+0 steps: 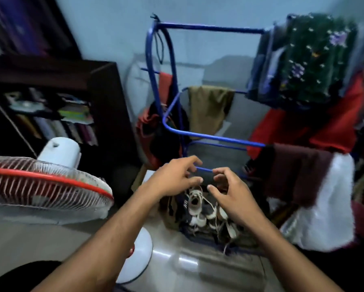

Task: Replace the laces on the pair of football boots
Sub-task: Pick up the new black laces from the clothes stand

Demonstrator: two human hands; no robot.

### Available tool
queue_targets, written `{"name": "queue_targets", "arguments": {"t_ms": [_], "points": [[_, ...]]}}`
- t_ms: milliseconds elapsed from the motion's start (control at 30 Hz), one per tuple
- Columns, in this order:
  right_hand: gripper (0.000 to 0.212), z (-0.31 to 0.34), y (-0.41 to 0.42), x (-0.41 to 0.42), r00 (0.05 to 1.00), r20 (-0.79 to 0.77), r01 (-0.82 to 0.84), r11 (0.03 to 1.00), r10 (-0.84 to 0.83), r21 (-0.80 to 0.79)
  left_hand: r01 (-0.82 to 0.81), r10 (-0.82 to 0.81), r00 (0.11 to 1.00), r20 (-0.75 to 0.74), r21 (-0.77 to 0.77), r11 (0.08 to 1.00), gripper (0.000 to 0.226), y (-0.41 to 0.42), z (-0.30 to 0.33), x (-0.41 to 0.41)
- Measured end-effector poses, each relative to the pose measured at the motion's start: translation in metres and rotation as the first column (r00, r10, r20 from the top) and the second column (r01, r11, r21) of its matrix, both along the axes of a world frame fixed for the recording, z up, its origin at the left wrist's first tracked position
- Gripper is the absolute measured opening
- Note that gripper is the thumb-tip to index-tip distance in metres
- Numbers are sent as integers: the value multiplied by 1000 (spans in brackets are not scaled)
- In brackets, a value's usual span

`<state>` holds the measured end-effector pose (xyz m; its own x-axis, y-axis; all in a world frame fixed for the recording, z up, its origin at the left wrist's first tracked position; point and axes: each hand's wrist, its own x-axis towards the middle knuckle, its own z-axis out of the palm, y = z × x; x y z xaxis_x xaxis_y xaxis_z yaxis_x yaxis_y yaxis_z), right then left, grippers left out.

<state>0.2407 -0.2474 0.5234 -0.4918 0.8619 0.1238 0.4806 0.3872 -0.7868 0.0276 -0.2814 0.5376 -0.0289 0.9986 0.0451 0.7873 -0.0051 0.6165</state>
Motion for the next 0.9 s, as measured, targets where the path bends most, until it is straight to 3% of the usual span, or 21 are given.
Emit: {"name": "queue_targets", "arguments": {"t_ms": [133,367,567,700,800,900], "points": [[36,25,35,-47,990,81,-120,990,114,76,-223,215,971,105,72,972,33,18,2,-45],[35,32,84,-98,928,271,-294,949,255,115,-568,498,798,339,146,810,36,62,-32,-103],[42,22,125,-137,887,366,-359,918,280,168,-567,484,769,419,96,818,63,106,-60,-124],[48,17,136,-153,893,362,-344,925,268,164,-542,429,780,456,148,827,60,129,-61,-124],[55,10,128,-153,935,286,-264,949,209,170,-540,426,815,393,247,805,51,135,-63,-113],[62,-6,114,-124,975,212,-101,986,72,130,-508,455,861,228,335,793,49,134,-75,-85]]}}
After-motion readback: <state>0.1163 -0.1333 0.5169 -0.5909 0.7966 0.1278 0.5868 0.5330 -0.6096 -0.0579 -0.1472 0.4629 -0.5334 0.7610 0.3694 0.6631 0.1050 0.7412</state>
